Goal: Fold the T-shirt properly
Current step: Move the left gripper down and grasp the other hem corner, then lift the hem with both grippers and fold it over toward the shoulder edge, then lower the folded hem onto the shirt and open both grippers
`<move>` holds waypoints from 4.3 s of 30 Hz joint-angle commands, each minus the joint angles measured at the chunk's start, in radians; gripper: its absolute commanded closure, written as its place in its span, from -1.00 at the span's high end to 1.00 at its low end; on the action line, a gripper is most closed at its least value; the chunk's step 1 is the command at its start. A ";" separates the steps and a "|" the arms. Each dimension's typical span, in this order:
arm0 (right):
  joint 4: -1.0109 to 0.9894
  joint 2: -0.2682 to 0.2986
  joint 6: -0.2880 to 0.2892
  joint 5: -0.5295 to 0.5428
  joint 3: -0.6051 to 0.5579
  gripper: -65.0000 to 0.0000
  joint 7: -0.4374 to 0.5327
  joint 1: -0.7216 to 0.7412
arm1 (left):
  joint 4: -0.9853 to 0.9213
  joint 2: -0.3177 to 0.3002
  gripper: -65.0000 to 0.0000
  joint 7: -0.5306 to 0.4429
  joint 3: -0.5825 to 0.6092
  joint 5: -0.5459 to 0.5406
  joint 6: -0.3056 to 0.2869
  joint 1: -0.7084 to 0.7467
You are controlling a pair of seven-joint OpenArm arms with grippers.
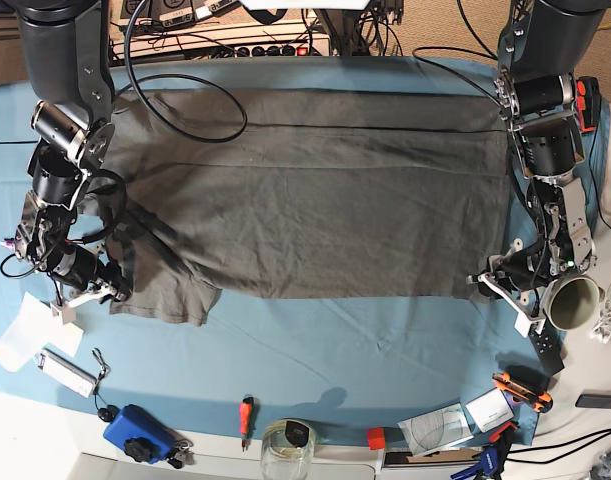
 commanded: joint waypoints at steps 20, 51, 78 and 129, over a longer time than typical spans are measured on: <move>0.128 0.020 0.072 0.018 -0.001 -1.00 -0.008 0.018 | 0.058 -0.020 -1.00 0.088 0.000 -0.102 0.000 -0.014; 0.704 0.020 0.118 0.300 -0.001 -1.00 -0.284 -0.246 | 0.160 -0.110 -1.00 0.367 0.000 -0.316 -0.001 -0.004; 0.841 0.057 0.111 0.410 0.002 -1.00 -0.393 -0.332 | 0.239 -0.110 -1.00 0.511 -0.165 -0.507 -0.091 0.118; 1.056 0.067 0.093 0.586 0.198 -1.00 -0.525 -0.636 | 0.726 -0.111 -1.00 0.510 -0.195 -0.534 -0.114 0.486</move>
